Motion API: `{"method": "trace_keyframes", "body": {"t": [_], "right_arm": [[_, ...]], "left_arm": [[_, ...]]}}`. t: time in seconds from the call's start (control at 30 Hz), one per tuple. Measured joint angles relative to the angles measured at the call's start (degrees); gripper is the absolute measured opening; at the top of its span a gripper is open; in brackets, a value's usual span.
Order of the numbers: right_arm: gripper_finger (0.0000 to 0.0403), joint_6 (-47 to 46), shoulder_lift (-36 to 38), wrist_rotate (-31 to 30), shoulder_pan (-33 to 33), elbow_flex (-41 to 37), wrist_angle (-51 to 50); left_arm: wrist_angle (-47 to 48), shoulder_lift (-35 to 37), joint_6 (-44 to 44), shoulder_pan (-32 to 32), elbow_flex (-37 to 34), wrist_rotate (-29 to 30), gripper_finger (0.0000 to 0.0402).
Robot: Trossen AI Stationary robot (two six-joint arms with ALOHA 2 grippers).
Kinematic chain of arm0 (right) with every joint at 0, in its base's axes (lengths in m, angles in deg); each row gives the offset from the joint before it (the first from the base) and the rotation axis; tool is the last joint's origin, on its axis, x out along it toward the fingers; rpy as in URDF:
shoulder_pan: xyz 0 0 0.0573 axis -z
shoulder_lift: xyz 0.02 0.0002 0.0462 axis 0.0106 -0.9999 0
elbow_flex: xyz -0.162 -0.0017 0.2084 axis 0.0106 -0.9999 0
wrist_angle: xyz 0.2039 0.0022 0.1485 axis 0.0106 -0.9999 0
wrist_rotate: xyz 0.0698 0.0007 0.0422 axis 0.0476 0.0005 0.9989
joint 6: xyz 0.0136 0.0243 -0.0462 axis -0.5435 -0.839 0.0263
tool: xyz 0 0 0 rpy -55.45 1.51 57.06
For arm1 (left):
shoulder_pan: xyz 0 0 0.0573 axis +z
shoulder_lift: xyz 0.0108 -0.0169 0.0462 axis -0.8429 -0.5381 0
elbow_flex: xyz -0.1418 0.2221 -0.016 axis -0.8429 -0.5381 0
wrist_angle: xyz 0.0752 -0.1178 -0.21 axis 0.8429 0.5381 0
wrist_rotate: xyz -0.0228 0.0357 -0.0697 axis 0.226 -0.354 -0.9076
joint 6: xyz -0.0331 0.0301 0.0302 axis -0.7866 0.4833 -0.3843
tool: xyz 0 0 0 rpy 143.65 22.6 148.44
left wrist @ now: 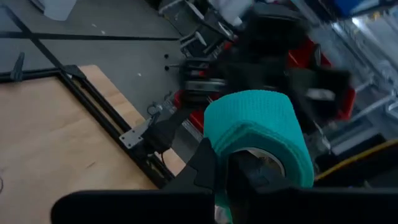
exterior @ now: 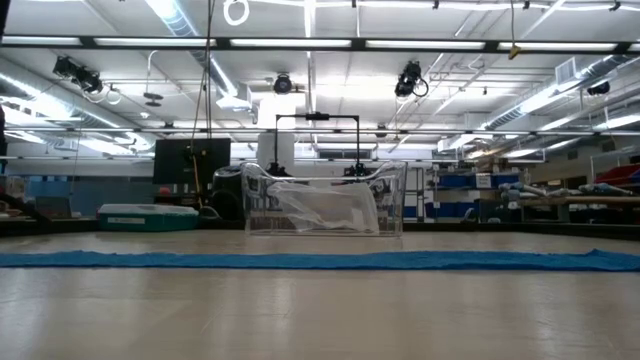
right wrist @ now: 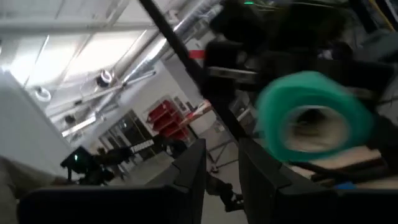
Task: Roll bandage
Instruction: Roll the green bandage
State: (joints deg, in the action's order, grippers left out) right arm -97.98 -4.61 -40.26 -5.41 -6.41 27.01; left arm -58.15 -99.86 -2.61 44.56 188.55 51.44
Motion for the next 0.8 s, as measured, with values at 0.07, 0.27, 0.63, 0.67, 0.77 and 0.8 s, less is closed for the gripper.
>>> {"method": "trace_keyframes", "body": {"t": [0.07,0.27,0.63,0.67,0.77,0.8], "right_arm": [[0.0088,3.3,-1.2,-1.1,-1.2,3.2,-2.5],[0.0081,10.8,-5.0,-7.0,-4.1,9.4,-5.7],[0.0045,15.0,-12.6,-12.6,-4.1,11.7,-6.4],[0.0040,15.4,-12.8,-13.4,-4.1,11.7,-6.8],[0.0025,17.8,-13.2,-14.9,-4.1,11.6,-6.8],[0.0020,18.7,-13.1,-14.9,-4.1,11.6,-6.8]], "left_arm": [[-0.7,0.0,-1.3,0.4,0.0,0.6,0.0020],[-1.5,-0.1,-4.8,0.9,0.0,2.1,0.0019],[-4.3,-0.3,-5.0,0.9,0.0,4.0,0.0019],[-5.6,-0.3,-4.9,0.9,0.0,3.7,0.0019],[-6.3,-0.3,-4.9,0.7,0.0,2.2,0.0019],[-6.4,-0.3,-4.9,0.5,0.0,2.2,0.0019]]}}
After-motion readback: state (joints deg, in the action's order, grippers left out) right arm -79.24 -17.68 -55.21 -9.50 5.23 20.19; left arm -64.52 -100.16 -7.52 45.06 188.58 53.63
